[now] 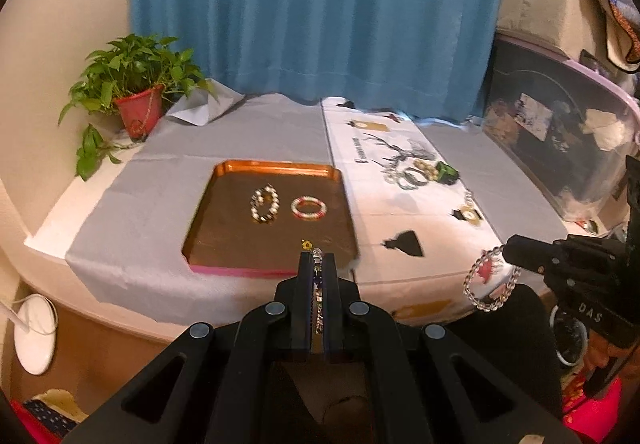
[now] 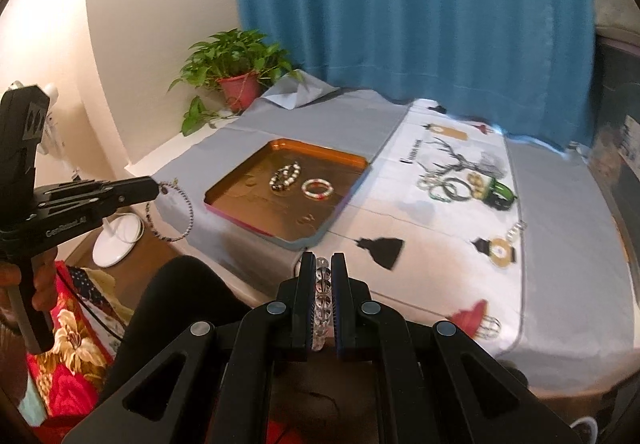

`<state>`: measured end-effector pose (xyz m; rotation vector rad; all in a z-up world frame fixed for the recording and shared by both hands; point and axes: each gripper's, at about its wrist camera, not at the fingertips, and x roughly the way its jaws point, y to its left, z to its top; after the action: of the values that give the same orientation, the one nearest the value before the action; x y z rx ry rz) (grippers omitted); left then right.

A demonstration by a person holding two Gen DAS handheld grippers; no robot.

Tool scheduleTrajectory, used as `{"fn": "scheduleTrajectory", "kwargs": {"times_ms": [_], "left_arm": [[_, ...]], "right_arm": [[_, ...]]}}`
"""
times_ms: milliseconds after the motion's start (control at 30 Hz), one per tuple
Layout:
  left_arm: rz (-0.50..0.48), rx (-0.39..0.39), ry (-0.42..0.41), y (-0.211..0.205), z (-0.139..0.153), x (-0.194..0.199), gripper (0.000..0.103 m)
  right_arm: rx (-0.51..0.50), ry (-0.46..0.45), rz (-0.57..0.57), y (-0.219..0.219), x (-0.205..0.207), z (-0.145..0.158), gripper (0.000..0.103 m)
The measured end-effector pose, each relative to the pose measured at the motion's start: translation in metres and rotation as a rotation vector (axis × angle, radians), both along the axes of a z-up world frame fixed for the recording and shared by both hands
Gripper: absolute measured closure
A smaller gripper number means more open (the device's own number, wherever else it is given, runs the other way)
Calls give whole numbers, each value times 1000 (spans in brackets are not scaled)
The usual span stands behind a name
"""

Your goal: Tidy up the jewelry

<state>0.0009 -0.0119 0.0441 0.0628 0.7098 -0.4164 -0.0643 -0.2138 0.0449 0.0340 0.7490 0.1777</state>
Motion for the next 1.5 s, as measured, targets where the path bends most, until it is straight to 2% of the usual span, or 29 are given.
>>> {"fn": "scheduleTrajectory", "kwargs": {"times_ms": [200, 400, 800, 1067, 1100, 1167, 1200, 1233, 1267, 1333, 1500], "left_arm": [[19, 28, -18, 3, -4, 37, 101], [54, 26, 0, 10, -16, 84, 101], [112, 63, 55, 21, -57, 166, 101], [123, 110, 112, 18, -97, 214, 101], [120, 118, 123, 17, -102, 219, 98], [124, 159, 170, 15, -119, 229, 66], [154, 196, 215, 14, -127, 232, 24], [194, 219, 238, 15, -131, 232, 5], [213, 209, 224, 18, -132, 227, 5], [228, 192, 195, 24, -127, 211, 5], [279, 201, 160, 36, -110, 157, 5]], "right_arm": [[-3, 17, 54, 26, 44, -10, 95], [5, 32, 79, 45, 97, -23, 95], [12, 69, 90, 74, 198, -69, 95], [18, 138, 94, 82, 241, -104, 95], [20, 153, 93, 81, 246, -110, 95], [-2, 184, 85, 81, 253, -121, 92], [-42, 209, 76, 83, 257, -128, 89], [-71, 241, 70, 84, 260, -134, 75], [-83, 274, 57, 84, 261, -139, 51], [-76, 274, 41, 80, 253, -139, 27], [-128, 210, 55, 77, 207, -117, 25]]}}
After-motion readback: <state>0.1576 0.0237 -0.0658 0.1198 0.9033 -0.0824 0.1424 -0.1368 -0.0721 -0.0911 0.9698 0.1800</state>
